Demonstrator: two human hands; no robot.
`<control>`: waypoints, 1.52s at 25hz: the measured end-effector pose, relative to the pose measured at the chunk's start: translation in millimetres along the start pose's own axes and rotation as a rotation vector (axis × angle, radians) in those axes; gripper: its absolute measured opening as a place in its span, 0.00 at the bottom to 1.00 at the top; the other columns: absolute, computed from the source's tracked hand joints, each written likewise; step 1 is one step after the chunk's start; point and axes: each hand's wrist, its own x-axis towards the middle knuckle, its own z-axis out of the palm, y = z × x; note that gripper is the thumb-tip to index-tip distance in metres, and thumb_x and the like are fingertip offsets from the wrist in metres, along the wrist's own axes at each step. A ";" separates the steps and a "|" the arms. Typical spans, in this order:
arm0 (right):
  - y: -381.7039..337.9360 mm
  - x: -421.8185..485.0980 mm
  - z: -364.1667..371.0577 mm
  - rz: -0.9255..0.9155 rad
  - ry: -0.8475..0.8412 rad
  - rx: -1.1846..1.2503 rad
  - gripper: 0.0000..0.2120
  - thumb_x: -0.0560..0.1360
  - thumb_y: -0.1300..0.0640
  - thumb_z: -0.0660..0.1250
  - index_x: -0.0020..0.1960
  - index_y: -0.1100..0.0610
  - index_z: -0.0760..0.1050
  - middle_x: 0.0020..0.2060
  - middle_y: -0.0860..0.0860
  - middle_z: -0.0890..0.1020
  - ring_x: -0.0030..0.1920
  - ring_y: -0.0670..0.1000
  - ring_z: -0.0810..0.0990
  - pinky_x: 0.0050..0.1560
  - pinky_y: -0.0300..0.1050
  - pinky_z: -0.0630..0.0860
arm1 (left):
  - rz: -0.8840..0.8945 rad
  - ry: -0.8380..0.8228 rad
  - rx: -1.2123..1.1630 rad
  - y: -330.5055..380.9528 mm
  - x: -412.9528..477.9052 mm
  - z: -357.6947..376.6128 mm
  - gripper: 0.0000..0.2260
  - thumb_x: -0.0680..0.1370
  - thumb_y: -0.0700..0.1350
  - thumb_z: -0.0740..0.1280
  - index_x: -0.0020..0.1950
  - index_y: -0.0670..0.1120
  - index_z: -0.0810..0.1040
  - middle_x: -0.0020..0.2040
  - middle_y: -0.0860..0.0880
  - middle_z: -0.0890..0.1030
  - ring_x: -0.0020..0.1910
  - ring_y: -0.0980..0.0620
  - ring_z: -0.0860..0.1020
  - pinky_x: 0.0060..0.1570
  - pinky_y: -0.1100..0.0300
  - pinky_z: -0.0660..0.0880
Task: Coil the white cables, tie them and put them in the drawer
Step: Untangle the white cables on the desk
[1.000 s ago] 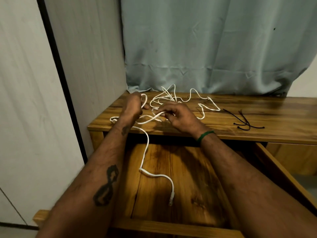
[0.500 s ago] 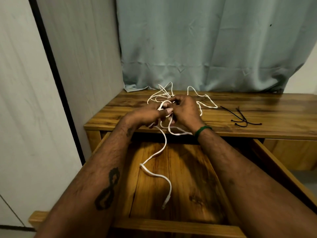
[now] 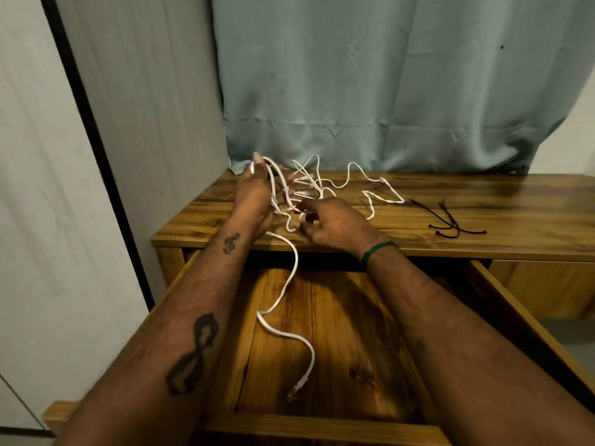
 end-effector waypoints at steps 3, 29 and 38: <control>-2.4 -3.0 2.2 -0.048 0.044 0.168 0.14 0.74 0.50 0.69 0.59 0.48 0.80 0.46 0.45 0.85 0.49 0.48 0.83 0.52 0.45 0.79 | -0.082 0.140 -0.335 14.8 3.6 -7.6 0.19 0.86 0.55 0.54 0.46 0.44 0.73 0.34 0.47 0.82 0.32 0.49 0.83 0.34 0.55 0.81; 7.7 4.3 10.9 0.023 0.171 0.094 0.15 0.80 0.46 0.64 0.61 0.53 0.78 0.54 0.52 0.84 0.58 0.53 0.79 0.71 0.56 0.64 | -0.099 -0.138 -0.130 -3.4 3.9 -10.6 0.16 0.86 0.55 0.55 0.51 0.46 0.75 0.42 0.46 0.85 0.39 0.48 0.85 0.46 0.48 0.83; 4.3 4.4 15.5 0.047 0.068 0.311 0.06 0.81 0.56 0.66 0.54 0.54 0.80 0.42 0.50 0.82 0.44 0.52 0.81 0.44 0.37 0.76 | 0.032 0.350 0.289 9.3 18.9 -39.1 0.19 0.83 0.60 0.61 0.54 0.44 0.76 0.35 0.49 0.74 0.22 0.56 0.67 0.21 0.65 0.65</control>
